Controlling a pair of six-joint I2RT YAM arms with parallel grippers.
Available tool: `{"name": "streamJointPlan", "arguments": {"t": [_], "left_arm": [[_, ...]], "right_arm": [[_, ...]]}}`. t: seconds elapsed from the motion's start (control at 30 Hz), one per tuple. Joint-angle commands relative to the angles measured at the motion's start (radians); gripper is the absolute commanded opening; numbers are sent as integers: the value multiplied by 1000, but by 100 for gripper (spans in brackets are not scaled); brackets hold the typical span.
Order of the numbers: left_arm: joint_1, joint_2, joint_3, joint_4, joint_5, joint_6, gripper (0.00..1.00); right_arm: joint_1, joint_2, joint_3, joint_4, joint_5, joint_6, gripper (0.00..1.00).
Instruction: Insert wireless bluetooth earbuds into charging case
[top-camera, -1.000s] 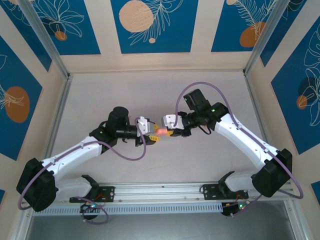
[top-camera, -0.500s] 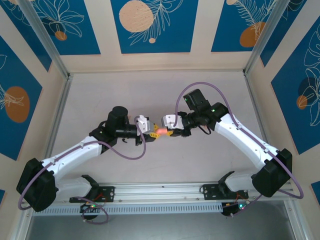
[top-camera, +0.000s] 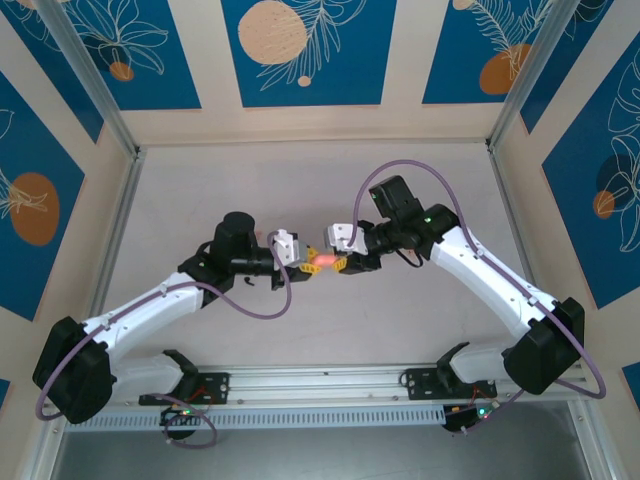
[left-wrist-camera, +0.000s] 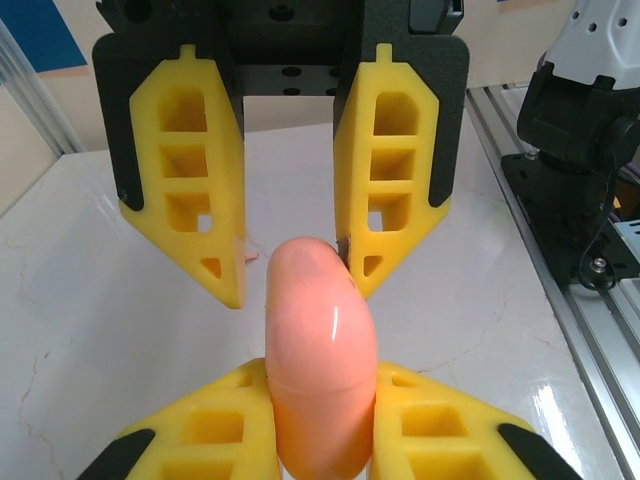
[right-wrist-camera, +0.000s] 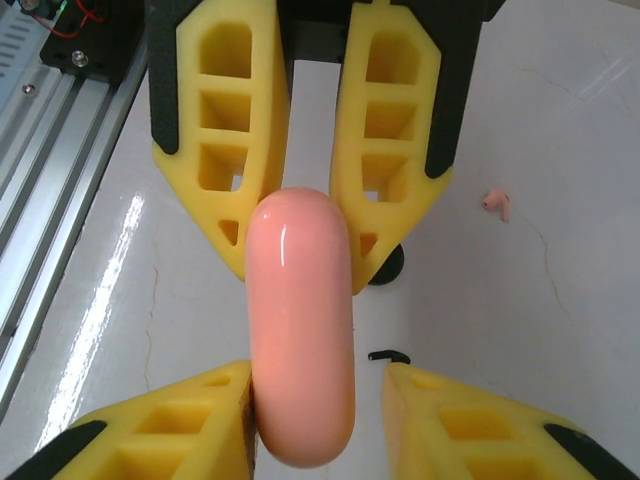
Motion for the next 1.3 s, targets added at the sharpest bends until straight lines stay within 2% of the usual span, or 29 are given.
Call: {"name": "streamJointPlan", "arguments": {"t": [0.0,0.4,0.83,1.0,1.17,1.27], "left_arm": [[2,-27,8,-9,50,5,15],[2,-29,1,-20,41,12,14],[4,-26,-5,-6,22,-5,14],[43,-22,-45,112,16,-109,14],[138,-14,-100,261,1,-254,14],[195,-9,-126,324,-65,-340,14]], "right_arm": [[-30,-19,2,71,-37,38,37],[-118,-23,0,142,-83,128,37],[-148,-32,-10,158,-121,170,37],[-159,-42,-11,176,-147,219,37],[-165,-27,3,236,-113,417,38],[-165,4,37,242,-76,544,38]]}}
